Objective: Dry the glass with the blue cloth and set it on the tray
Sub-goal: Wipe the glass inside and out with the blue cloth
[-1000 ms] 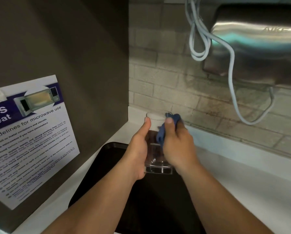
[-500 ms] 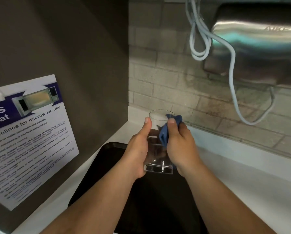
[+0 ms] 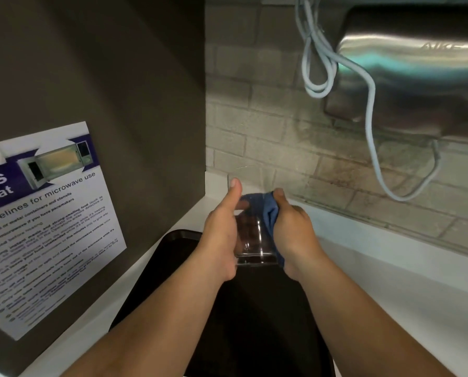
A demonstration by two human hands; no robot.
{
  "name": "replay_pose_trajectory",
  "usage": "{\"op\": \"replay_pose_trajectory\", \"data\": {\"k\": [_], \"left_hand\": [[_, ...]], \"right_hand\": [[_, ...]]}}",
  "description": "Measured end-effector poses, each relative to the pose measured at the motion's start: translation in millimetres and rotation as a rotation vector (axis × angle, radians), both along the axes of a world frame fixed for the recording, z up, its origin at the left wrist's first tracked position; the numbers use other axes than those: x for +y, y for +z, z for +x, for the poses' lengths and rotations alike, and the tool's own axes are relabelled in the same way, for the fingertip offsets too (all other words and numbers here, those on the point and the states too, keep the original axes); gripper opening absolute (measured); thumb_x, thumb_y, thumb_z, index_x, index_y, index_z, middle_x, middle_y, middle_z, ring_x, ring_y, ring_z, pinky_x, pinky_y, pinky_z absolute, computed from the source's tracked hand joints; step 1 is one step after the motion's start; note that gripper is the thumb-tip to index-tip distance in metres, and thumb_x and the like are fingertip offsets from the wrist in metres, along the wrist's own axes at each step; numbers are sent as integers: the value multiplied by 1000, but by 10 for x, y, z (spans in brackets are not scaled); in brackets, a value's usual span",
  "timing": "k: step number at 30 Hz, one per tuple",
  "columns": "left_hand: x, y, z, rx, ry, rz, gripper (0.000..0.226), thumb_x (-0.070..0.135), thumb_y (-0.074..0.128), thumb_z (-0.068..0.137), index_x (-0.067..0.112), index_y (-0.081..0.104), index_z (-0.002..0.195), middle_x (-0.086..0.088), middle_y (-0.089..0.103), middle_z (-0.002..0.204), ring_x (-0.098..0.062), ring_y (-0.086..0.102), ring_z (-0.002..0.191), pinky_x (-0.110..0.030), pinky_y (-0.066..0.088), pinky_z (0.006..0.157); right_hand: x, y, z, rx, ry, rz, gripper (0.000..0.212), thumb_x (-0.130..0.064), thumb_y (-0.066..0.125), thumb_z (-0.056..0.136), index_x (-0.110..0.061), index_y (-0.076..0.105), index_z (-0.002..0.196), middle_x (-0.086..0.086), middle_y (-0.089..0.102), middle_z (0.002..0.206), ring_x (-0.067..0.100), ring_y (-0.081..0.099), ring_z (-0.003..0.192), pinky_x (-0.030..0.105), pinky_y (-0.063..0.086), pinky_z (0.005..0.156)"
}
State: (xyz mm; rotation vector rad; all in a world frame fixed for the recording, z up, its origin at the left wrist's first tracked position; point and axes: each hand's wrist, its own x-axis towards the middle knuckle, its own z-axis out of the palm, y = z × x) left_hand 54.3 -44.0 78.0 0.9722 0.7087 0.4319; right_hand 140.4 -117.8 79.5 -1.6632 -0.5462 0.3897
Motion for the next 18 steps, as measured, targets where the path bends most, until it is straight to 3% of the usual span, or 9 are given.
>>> {"op": "replay_pose_trajectory", "data": {"k": [2,5,7,9,12,14,15,16,18], "left_hand": [[40,1,14,45,54,-3,74,86,59,80,22,73,115,-16,79,115,-36,75,108,-60,55,104],[71,-18,22,91,159,34,68,81,56,88,19,69,113,-14,75,114,-31,71,107,-55,55,103],[67,-56,17,109,123,81,67,79,55,89,20,70,116,-12,74,115,-28,71,106,-48,56,97],[36,-99,-7,82,22,61,72,82,59,80,23,74,118,-11,77,121,-28,72,111,-47,56,97],[8,-104,-49,-22,-95,-47,82,82,64,66,20,83,117,-17,81,119,-35,78,109,-50,61,96],[50,-118,-26,-79,-97,-79,84,83,59,72,15,84,113,-20,82,115,-38,79,104,-51,63,90],[75,-113,-14,-79,-76,-86,87,85,56,75,12,82,117,-22,81,117,-40,78,107,-55,61,95],[96,-104,-1,-62,-50,-83,89,86,55,78,12,80,120,-23,80,118,-43,77,109,-59,58,100],[130,-88,27,15,33,-37,85,87,54,80,16,77,120,-19,79,119,-42,76,109,-60,57,101]], "right_hand": [[-91,-116,-129,-77,31,-77,49,-53,30,98,-27,63,74,-13,64,49,-11,59,50,21,39,51],[-208,-368,-383,-340,76,-147,35,-51,32,97,-30,55,82,-6,64,59,-6,62,59,8,42,48],[-196,-399,-474,-437,73,-113,18,-42,38,99,-33,49,88,-9,63,70,-6,63,67,4,43,53],[-125,-283,-425,-482,14,-54,15,-39,40,99,-27,47,94,-11,60,74,-11,61,69,3,42,53],[-11,5,-159,-347,-71,4,22,-46,35,99,-31,49,92,-15,56,73,-16,58,67,5,42,54],[11,68,1,-128,-12,59,47,-53,32,98,-29,67,77,-4,67,72,0,65,72,21,49,68],[-11,61,-5,-29,25,63,52,-54,32,97,-30,72,73,2,71,72,10,69,73,33,54,71],[-51,29,-53,-2,44,39,53,-55,33,97,-31,73,71,2,73,70,14,70,71,35,55,70],[-152,-118,-215,-174,57,-84,55,-57,31,96,-24,66,70,-11,70,62,3,66,57,20,50,55]]}}
